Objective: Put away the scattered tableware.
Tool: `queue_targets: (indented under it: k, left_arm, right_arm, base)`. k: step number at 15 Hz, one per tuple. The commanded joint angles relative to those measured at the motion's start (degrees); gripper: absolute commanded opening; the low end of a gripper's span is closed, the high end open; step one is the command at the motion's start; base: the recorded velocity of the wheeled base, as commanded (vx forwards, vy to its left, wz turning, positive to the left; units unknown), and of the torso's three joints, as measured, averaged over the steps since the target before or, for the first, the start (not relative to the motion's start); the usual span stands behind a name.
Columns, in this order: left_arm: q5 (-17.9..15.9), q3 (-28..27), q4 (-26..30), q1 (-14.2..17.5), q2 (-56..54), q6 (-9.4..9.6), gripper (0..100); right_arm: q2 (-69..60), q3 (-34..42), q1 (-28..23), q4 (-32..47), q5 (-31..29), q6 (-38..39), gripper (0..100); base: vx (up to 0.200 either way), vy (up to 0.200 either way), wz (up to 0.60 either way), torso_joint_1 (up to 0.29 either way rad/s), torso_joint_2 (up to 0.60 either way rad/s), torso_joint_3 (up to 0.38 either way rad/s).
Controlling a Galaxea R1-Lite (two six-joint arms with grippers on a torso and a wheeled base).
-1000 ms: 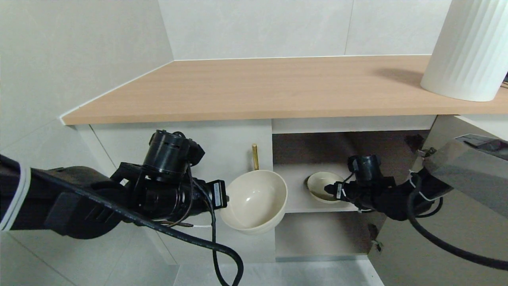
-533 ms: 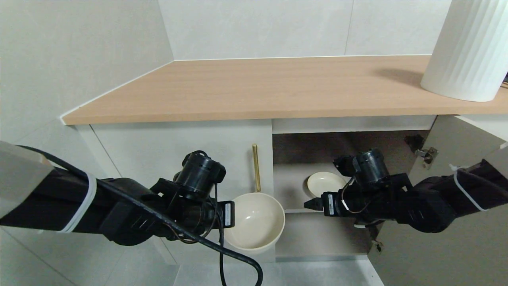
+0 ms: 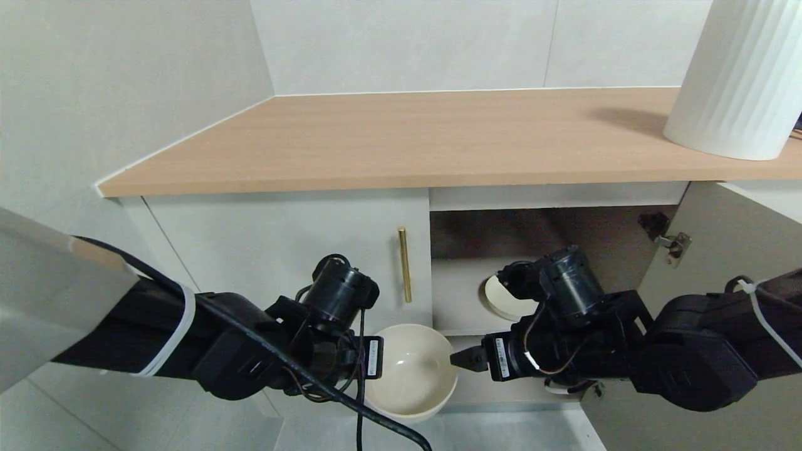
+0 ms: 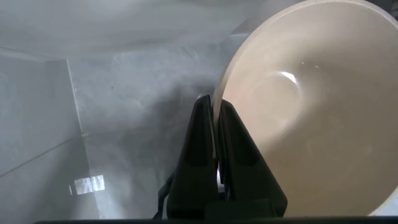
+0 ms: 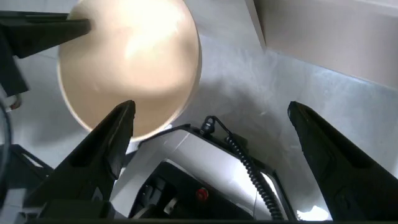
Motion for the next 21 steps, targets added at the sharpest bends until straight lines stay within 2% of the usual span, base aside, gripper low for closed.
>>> queue_targets:
  k: [1, 5, 14, 15, 21]
  left_arm:
    - [0.1, 0.0, -0.1, -0.6, -0.1, -0.01, 0]
    - [2.6, 0.3, -0.1, -1.9, -0.9, -0.01, 0]
    - [2.6, 0.7, 0.0, -3.2, -2.0, -0.01, 0]
    - [2.6, 0.7, -0.1, -3.2, -2.0, -0.01, 0]
    - [2.7, 0.7, 0.0, -3.3, -2.5, -0.01, 0]
  right_arm:
    - [1.7, -0.1, 0.7, -0.1, -0.3, 0.0, 100]
    - [4.3, -0.5, 1.2, -0.5, -2.4, 0.0, 100]
    - [5.8, -1.4, 1.2, -0.6, -3.1, 0.2, 100]
    - [6.0, -1.5, 1.2, -0.6, -3.1, 0.2, 0]
    - [5.9, -1.4, 1.2, -0.8, -3.1, 0.6, 0]
  base:
    - [0.0, 0.0, 0.0, 0.0, 0.0, 0.0]
    - [0.0, 0.0, 0.0, 0.0, 0.0, 0.0]
    - [0.0, 0.0, 0.0, 0.0, 0.0, 0.0]
    - [0.0, 0.0, 0.0, 0.0, 0.0, 0.0]
    - [0.0, 0.0, 0.0, 0.0, 0.0, 0.0]
